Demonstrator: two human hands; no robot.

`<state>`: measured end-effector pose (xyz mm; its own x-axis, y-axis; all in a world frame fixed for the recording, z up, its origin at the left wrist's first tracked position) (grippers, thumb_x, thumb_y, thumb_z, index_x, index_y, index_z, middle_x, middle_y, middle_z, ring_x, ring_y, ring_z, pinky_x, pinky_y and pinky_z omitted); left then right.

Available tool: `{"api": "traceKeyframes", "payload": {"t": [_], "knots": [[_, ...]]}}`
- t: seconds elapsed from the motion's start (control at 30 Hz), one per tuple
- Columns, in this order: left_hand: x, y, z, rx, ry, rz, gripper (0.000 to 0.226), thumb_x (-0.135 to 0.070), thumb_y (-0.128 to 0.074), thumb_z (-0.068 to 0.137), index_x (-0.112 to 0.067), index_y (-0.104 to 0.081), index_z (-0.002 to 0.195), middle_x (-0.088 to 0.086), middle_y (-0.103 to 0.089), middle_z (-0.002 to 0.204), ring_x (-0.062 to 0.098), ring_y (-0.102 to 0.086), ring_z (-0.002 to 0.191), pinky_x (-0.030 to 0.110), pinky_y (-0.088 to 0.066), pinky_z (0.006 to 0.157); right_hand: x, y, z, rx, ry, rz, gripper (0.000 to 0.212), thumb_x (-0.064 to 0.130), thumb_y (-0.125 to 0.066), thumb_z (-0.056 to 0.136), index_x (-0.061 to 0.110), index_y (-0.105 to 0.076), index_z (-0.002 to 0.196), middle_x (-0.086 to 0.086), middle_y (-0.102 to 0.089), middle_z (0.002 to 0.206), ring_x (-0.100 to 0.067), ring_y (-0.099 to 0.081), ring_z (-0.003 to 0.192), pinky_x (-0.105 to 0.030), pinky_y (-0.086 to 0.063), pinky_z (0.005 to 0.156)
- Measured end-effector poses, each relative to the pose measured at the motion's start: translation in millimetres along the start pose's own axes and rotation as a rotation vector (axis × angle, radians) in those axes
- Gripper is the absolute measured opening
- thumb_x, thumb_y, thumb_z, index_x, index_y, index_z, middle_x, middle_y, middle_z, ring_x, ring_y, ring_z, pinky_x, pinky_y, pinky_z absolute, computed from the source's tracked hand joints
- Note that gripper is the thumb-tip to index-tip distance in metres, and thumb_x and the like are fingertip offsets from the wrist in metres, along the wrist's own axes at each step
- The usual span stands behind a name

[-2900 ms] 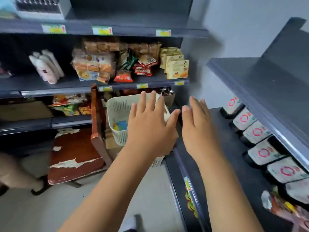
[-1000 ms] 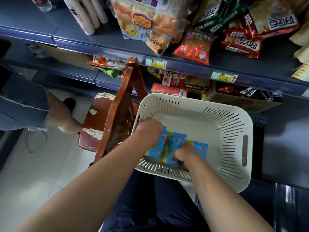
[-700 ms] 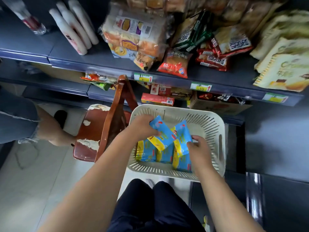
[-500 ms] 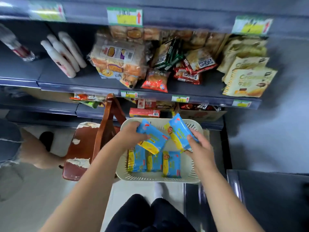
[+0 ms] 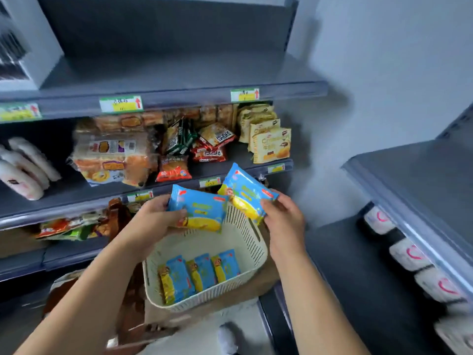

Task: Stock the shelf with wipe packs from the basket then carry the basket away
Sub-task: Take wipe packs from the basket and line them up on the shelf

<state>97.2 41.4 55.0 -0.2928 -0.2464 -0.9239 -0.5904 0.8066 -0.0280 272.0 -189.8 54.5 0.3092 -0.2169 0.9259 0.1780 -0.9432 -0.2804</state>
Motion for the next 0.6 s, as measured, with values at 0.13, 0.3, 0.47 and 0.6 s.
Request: {"api": "traceKeyframes", "payload": {"t": [0.13,0.3,0.47,0.6], "knots": [[-13.3,-27.8,-41.4,0.098,-0.063,-0.021,0.020,0.002,-0.062,0.098,-0.005,-0.064,0.117,0.010,-0.079,0.106,0.022,-0.078,0.088,0.029,-0.063,0.068,34.4,38.8,-61.7,-0.140,0.116,0.082,0.022,-0.002,-0.075,0.085,0.019,-0.076,0.094,0.004,-0.076,0.086,-0.015,-0.071,0.082,-0.026,-0.054,0.065],[-13.0,-71.0,-104.6,0.257,-0.118,0.007,0.024,0.004,-0.061,0.097,-0.001,-0.064,0.120,0.014,-0.078,0.110,0.028,-0.076,0.093,0.037,-0.064,0.077,74.3,83.9,-151.6,-0.242,0.269,0.014,0.023,0.004,-0.073,0.088,0.017,-0.077,0.107,0.005,-0.072,0.090,-0.006,-0.065,0.076,-0.020,-0.049,0.061],[-8.2,-142.9,-161.6,0.441,-0.145,0.033,0.027,0.006,-0.060,0.096,0.002,-0.063,0.123,0.020,-0.075,0.117,0.035,-0.073,0.103,0.051,-0.057,0.097,113.5,147.6,-243.2,-0.414,0.382,0.022,0.020,-0.001,-0.070,0.089,0.008,-0.075,0.105,0.000,-0.068,0.086,-0.003,-0.058,0.067,-0.016,-0.045,0.055],[-14.2,-219.8,-210.5,0.600,-0.182,0.024,0.025,0.007,-0.060,0.095,-0.001,-0.065,0.119,0.021,-0.073,0.118,0.027,-0.073,0.092,0.043,-0.061,0.090,153.5,216.3,-310.2,-0.587,0.475,0.081,0.018,-0.001,-0.071,0.088,0.009,-0.075,0.102,-0.001,-0.069,0.085,-0.009,-0.060,0.073,-0.021,-0.046,0.059]]}}
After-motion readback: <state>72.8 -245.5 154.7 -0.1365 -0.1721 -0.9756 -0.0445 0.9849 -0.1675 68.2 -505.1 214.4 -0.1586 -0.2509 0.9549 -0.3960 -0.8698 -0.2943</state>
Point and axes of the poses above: each hand's wrist, its own z-axis towards the middle knuckle, its own y-axis out of the back of the hand, x = y × z, the point moved 10 cm from there along z, towards the middle knuckle
